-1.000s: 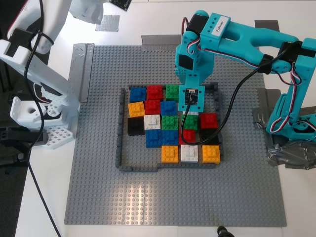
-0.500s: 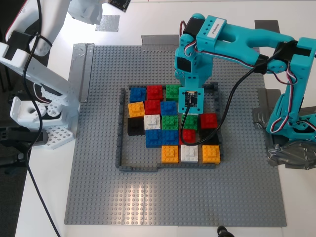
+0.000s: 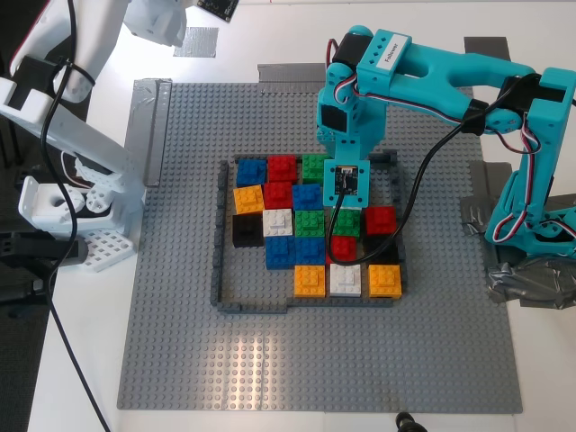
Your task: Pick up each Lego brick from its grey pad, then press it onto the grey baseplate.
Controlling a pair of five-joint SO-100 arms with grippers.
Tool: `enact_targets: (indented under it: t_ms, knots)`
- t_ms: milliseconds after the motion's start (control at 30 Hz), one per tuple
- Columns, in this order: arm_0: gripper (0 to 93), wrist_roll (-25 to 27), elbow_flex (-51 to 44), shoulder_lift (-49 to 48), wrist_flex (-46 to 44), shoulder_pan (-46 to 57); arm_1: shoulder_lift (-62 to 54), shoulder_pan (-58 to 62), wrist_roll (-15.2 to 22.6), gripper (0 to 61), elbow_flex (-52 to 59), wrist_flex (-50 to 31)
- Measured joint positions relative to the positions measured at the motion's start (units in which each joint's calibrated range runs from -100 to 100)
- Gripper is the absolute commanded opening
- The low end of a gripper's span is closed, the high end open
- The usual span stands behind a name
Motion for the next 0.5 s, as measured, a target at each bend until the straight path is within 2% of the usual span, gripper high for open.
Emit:
enact_targets:
  t_ms: [500]
  knots:
    - [0.0, 0.00, 0.00, 0.25, -1.22, 0.00, 0.00, 0.82, 0.00, 0.1, 0.00, 0.00]
